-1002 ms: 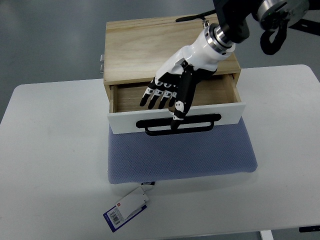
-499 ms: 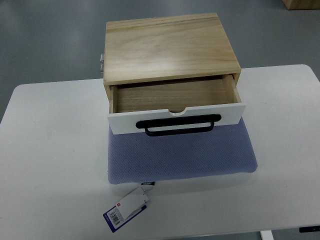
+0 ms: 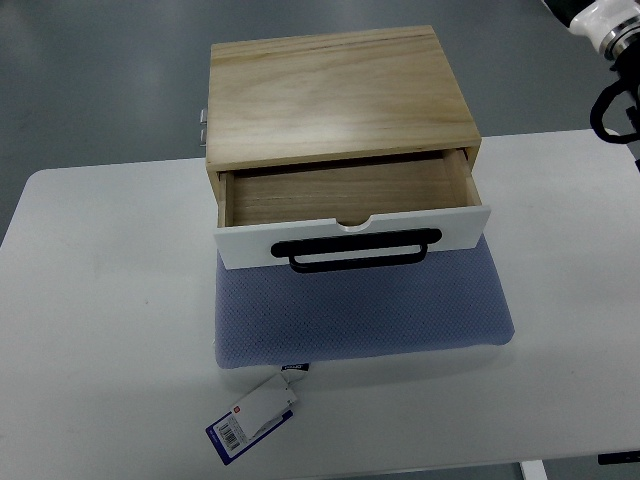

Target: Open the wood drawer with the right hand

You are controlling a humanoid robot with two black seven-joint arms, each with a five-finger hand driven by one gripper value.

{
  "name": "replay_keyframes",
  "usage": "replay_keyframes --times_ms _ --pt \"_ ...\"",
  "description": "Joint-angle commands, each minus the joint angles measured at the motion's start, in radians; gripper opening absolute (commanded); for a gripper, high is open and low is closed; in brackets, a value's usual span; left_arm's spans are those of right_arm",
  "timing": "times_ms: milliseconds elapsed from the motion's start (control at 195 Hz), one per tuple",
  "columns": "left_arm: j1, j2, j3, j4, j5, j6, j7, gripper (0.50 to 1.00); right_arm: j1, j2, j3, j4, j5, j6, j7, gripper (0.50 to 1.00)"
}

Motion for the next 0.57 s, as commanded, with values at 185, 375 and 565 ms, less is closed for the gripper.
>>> replay_keyframes --times_ms 185,375,565 --pt "0.001 0.000 0.001 0.001 0.000 0.000 0.000 1.000 -0.094 0.099 0.083 -0.044 0.000 0.010 0.055 0.946" --pt "0.003 0.000 0.001 -0.006 0.000 0.000 0.000 1.000 -0.124 0.116 0.082 -0.047 -0.002 0.010 0.066 0.946" --pt "0.003 0.000 0.001 -0.006 0.000 0.000 0.000 1.000 -0.127 0.135 0.080 -0.047 -0.012 0.010 0.069 0.946"
